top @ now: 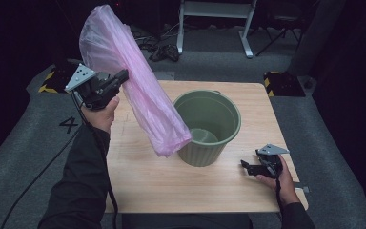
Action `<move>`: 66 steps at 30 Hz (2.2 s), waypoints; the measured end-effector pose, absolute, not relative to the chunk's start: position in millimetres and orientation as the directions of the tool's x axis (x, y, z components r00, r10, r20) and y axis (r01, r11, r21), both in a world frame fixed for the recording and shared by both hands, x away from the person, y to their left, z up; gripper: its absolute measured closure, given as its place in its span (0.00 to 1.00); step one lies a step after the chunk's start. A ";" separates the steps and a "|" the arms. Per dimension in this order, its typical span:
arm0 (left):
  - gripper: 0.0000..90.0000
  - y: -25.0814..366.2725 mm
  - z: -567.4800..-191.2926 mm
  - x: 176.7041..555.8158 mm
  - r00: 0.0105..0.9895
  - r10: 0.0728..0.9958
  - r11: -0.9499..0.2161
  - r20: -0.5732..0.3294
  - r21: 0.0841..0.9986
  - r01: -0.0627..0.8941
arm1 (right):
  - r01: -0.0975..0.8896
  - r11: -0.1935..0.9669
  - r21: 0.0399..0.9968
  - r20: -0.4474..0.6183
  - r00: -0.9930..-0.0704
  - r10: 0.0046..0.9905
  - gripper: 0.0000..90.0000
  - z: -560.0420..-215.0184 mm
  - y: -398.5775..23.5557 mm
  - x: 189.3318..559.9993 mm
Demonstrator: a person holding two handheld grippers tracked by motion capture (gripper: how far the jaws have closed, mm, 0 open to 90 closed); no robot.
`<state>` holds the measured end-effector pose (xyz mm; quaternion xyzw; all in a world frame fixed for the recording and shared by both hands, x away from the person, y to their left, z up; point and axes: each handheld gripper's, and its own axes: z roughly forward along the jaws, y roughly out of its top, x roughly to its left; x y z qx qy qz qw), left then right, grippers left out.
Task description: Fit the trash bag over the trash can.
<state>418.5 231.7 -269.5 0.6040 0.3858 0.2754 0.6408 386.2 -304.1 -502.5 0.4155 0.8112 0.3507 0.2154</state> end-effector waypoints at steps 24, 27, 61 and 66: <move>1.00 157.9 -178.8 422.3 0.548 0.836 0.099 -0.026 0.990 -0.103 | 0.529 0.406 0.745 -0.052 -0.561 0.826 0.20 -502.5 -304.3 387.0; 1.00 148.3 -167.7 419.8 0.552 0.834 0.083 0.000 0.989 -0.125 | 0.528 0.408 0.745 -0.053 -0.563 0.825 0.20 -502.5 -304.3 386.9; 1.00 124.8 -326.9 428.8 0.599 0.784 -0.205 0.162 0.979 0.003 | 0.449 0.313 0.837 -0.003 -0.567 0.823 0.22 -458.5 -311.4 372.9; 1.00 125.5 -331.5 420.1 0.643 0.746 -0.225 0.173 0.974 -0.002 | 0.401 0.297 0.867 -0.016 -0.572 0.820 0.23 -437.2 -311.7 366.5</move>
